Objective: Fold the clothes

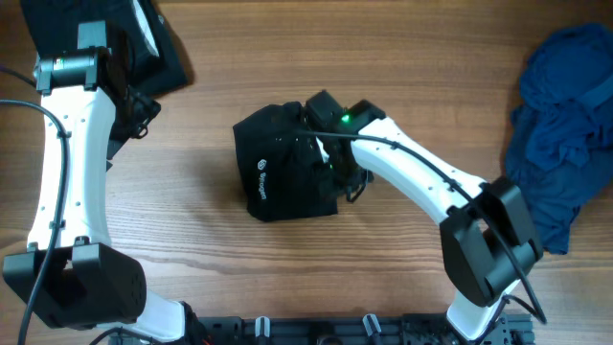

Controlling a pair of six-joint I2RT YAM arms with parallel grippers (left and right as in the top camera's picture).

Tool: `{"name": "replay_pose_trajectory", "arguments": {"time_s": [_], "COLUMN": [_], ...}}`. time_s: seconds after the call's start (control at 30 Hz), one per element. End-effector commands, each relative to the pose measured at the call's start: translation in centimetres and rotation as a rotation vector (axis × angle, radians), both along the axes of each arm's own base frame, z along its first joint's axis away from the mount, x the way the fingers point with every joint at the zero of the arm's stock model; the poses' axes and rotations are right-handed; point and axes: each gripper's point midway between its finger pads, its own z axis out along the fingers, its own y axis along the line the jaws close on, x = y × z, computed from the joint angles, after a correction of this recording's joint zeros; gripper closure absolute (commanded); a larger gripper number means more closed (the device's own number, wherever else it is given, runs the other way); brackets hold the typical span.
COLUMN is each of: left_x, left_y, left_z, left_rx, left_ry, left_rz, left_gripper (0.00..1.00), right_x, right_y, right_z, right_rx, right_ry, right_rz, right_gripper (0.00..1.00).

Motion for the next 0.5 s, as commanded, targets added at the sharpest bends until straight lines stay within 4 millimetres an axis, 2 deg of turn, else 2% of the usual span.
{"name": "replay_pose_trajectory", "arguments": {"time_s": [0.0,0.13,0.2,0.3,0.33,0.43,0.47], "left_x": [0.1,0.0,-0.2,0.3,0.3,0.5,0.5], "left_y": [0.2,0.1,0.0,-1.3,-1.5,-1.5,-1.5], "left_z": [-0.1,-0.1,-0.2,-0.5,-0.6,-0.6,-0.5], "left_rx": [0.002,0.001,-0.005,-0.074,-0.088,-0.087,-0.086], "left_ry": [0.0,0.003,0.013,0.025,0.024,0.018,0.016], "left_rz": [0.009,0.009,0.002,-0.114,-0.13,-0.129,-0.129], "left_gripper": [0.0,0.0,0.0,0.0,0.0,0.0,0.0], "right_x": [0.5,1.2,1.2,1.5,1.7,1.9,1.7], "right_y": [-2.2,-4.6,-4.6,-3.3,-2.4,2.6,5.1], "right_z": [-1.2,-0.7,-0.4,0.6,1.3,4.1,5.5], "right_rx": [-0.122,-0.25,-0.243,-0.18,-0.136,0.136,0.283], "right_ry": [-0.033,-0.083,-0.07,-0.062,-0.06,-0.022,-0.004], "right_rz": [-0.064,-0.123,-0.13,-0.134,-0.131,-0.04,0.02], "right_gripper": [0.81,0.83,0.88,0.93,0.94,0.87,0.82]}}
